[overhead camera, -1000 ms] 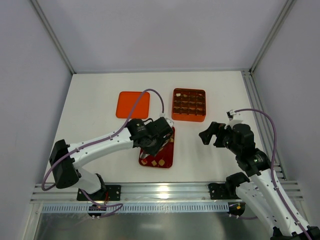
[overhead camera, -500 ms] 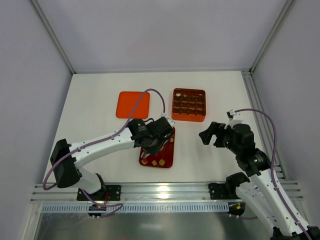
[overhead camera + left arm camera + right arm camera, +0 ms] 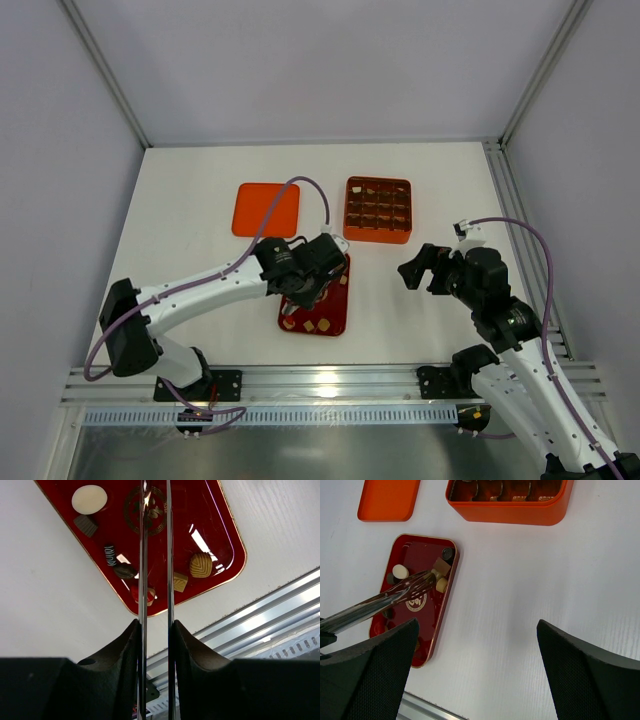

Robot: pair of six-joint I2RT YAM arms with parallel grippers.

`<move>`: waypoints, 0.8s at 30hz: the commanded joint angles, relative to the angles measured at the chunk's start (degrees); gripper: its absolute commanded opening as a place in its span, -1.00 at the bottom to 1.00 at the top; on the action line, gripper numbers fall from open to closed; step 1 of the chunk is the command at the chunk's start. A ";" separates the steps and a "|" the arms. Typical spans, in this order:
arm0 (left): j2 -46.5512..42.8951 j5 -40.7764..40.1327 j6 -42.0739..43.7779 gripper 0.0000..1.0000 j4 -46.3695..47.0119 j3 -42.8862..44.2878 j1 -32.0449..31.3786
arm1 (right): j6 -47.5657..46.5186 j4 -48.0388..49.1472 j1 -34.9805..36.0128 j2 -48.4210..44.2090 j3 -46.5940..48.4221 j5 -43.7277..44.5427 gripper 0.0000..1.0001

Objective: Pack the chocolate

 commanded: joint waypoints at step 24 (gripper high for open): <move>-4.53 -3.99 -1.37 -0.25 1.15 3.04 -0.23 | 0.21 1.28 -0.09 -0.08 1.03 -0.23 0.99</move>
